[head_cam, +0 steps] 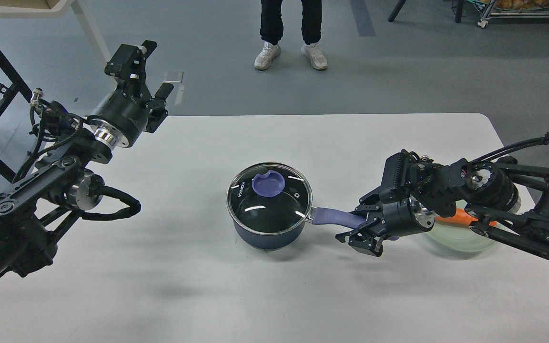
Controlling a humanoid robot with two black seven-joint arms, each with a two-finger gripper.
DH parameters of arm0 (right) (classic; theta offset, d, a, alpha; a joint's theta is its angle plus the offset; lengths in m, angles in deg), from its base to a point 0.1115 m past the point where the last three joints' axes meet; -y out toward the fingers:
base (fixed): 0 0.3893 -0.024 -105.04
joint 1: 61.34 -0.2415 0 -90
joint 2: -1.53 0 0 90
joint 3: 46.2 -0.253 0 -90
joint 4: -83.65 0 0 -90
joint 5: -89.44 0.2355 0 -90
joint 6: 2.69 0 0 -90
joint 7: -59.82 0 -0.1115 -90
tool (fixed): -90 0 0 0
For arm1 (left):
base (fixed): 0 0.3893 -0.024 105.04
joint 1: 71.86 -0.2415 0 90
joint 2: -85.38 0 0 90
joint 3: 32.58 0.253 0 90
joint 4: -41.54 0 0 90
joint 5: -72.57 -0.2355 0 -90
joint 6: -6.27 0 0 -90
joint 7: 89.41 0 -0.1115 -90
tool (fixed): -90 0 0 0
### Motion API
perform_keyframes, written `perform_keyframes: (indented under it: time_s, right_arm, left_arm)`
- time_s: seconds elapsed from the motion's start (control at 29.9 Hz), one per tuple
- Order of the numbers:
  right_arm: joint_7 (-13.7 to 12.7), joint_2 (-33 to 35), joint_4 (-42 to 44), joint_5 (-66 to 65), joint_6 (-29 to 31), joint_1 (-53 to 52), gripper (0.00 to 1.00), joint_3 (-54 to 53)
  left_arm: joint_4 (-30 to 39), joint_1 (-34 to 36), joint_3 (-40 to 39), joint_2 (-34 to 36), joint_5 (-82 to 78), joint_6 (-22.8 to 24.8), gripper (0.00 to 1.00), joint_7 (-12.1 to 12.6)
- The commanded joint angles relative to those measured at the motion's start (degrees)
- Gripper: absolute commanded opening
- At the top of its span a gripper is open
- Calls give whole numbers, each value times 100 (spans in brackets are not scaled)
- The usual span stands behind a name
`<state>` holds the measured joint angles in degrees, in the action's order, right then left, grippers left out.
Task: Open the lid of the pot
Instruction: 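Move the left gripper over the pot to the purple lid knob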
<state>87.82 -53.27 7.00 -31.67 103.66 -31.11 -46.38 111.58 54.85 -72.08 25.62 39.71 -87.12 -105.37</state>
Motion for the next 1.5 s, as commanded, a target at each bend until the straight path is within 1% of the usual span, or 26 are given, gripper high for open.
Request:
perform_keyframes:
  time_s: [0.0,0.13,0.17,0.2,0.23,0.33,0.5,0.64,0.7,0.77,0.9,1.07,1.47]
  right_arm:
    - [0,4,1,0,0,-8,38,1]
    - [0,4,1,0,0,-8,38,1]
    - [0,4,1,0,0,-17,38,9]
    - [0,4,1,-9,0,-17,36,9]
    - [0,4,1,-9,0,-17,34,9]
    - [0,4,1,-9,0,-26,34,9]
    - [0,4,1,0,0,-26,34,9]
    - [0,4,1,0,0,-26,34,9]
    - [0,4,1,0,0,-17,34,9]
    - [0,4,1,0,0,-17,34,9]
    - [0,21,-8,0,0,-17,34,9]
    - [0,22,0,0,0,-17,34,1]
    - [0,22,-17,0,0,-17,34,9]
  left_arm:
    - [0,91,214,95,-440,14,99,-56]
    - [0,380,424,113,-1194,58,99,-179]
    - [0,494,564,122,-1562,145,99,-275]
    - [0,608,705,139,-1949,259,99,-415]
    - [0,749,863,166,-2422,373,99,-608]
    - [9,1171,1337,183,-3759,480,99,-1180]
    - [27,2164,2515,148,-6079,349,99,-1204]
    - [-8,2683,3350,43,-7417,-117,99,-1204]
    - [-61,2885,3728,-184,-7734,-197,99,-1204]
    - [-148,2912,3948,-291,-7867,-223,99,-1204]
    - [-324,2851,4116,-466,-8008,-346,99,-1204]
    - [-588,2570,4134,-581,-7973,-434,99,-1204]
    - [-1010,2174,4125,-678,-7920,-619,99,-1204]
